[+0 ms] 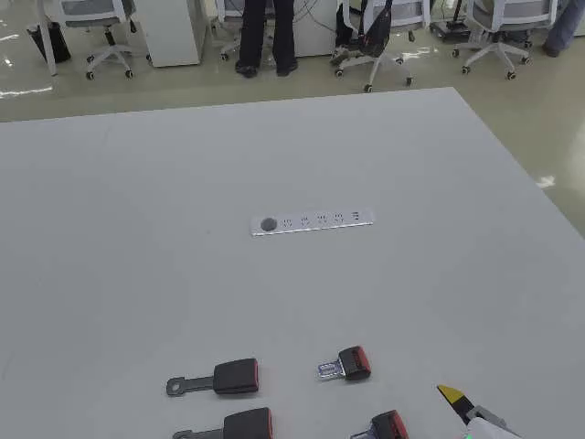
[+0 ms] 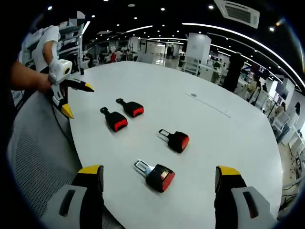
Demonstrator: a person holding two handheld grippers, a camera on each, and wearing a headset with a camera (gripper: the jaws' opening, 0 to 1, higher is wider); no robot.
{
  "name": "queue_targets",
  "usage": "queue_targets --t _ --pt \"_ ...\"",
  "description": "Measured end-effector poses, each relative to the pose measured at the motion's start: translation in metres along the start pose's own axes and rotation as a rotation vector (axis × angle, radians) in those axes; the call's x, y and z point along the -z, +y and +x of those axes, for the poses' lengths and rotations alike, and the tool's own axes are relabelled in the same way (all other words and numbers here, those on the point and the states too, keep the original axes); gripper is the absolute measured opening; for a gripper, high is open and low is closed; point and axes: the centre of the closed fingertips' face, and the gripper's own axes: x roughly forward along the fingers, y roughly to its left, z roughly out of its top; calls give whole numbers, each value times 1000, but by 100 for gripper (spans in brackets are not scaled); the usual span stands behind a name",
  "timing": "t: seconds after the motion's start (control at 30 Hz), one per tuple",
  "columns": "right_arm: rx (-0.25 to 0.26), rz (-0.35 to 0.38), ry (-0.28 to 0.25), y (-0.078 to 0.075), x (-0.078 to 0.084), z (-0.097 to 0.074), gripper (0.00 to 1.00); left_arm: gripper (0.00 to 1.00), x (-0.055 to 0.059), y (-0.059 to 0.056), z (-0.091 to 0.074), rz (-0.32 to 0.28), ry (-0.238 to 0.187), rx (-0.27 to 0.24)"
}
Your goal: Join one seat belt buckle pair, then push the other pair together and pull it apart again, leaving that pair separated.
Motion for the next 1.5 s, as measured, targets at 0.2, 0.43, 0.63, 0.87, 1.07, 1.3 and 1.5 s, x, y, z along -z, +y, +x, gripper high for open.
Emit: queue_targets --t 0.2,0.43,0.63,0.87,1.07,1.3,1.5 --pt "46 34 -16 10 -7 -4 99 97 -1 -15 4 -19 9 62" --pt "44 13 -6 5 -4 -6 99 100 -9 -20 3 39 0 63" --pt "52 5 -1 0 -5 -6 99 100 -7 -10 3 -32 -19 59" --pt "40 28 4 14 -3 -6 99 99 -5 -10 5 4 -10 52" --pt "14 14 20 22 2 -5 99 98 -6 -9 4 18 -9 35" --pt "6 -5 31 15 4 -2 99 98 -4 -12 5 7 -2 54" --pt "2 40 25 12 0 -2 99 98 -3 -21 5 38 9 81"
